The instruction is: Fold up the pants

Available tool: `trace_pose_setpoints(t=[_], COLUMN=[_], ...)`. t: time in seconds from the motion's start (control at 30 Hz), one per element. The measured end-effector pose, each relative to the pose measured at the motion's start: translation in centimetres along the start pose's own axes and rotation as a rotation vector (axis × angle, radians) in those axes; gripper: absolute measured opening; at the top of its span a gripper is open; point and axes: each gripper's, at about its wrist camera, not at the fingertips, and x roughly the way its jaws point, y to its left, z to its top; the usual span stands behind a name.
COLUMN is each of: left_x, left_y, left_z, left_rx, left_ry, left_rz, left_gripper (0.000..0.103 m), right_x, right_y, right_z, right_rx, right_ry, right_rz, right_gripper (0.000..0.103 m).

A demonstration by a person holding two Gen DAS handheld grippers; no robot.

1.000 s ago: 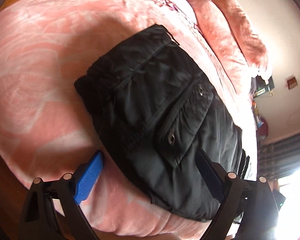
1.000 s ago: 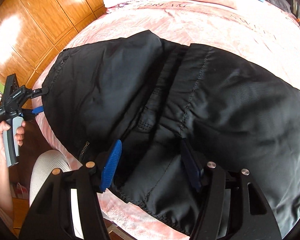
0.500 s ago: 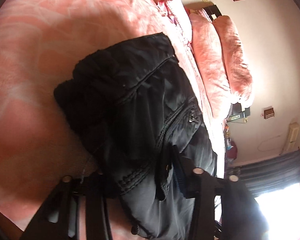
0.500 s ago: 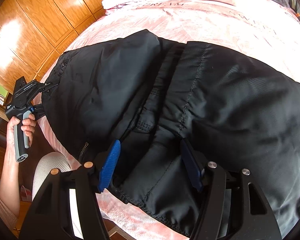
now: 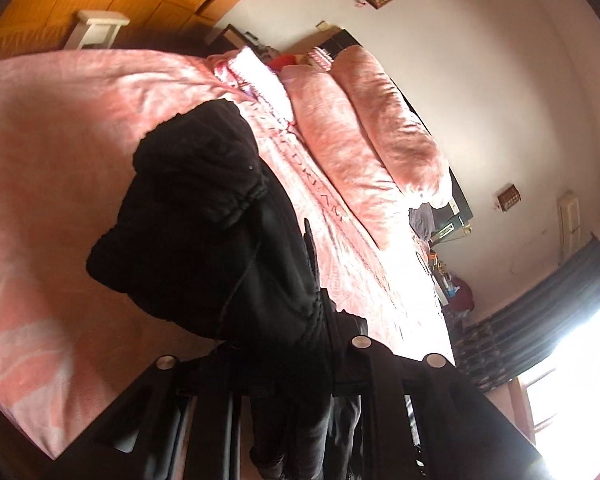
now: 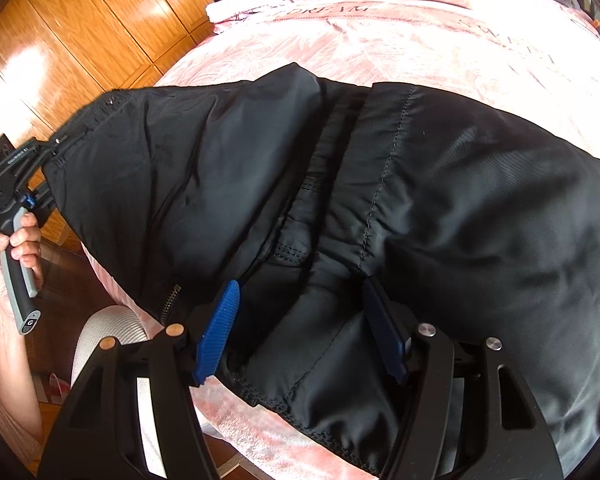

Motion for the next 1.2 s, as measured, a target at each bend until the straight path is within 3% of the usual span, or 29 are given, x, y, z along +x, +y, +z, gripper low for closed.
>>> trace_pose_setpoints(t=[0.27, 0.67, 0.93, 1.2], left_x=[-0.1, 1.8, 5.8, 10.2], left_y=[-5.8, -14.4, -19.0, -19.1], left_z=[-0.6, -5.5, -11.4, -16.9], left_rx=[0.180, 0.524, 0.739, 0.849], left_ry=[0.009, 0.094, 0.241, 0.423], left_rz=[-0.001, 0.036, 0.024, 0.048], left_gripper=[0.016, 0.017, 0.020, 0.025], right_x=[-2.2, -8.4, -11.0, -10.9], right_y=[-1.1, -4.3, -8.1, -11.5], right_z=[-0.1, -2.4, -4.5, -6.3], right_rx=[0.042, 0.093, 0.187, 0.252], right_ry=[-0.056, -0.162, -0.200, -0.171], right_rz=[0.042, -0.072, -0.107, -0.128], right_gripper=[0.062, 0.062, 0.062, 0.063])
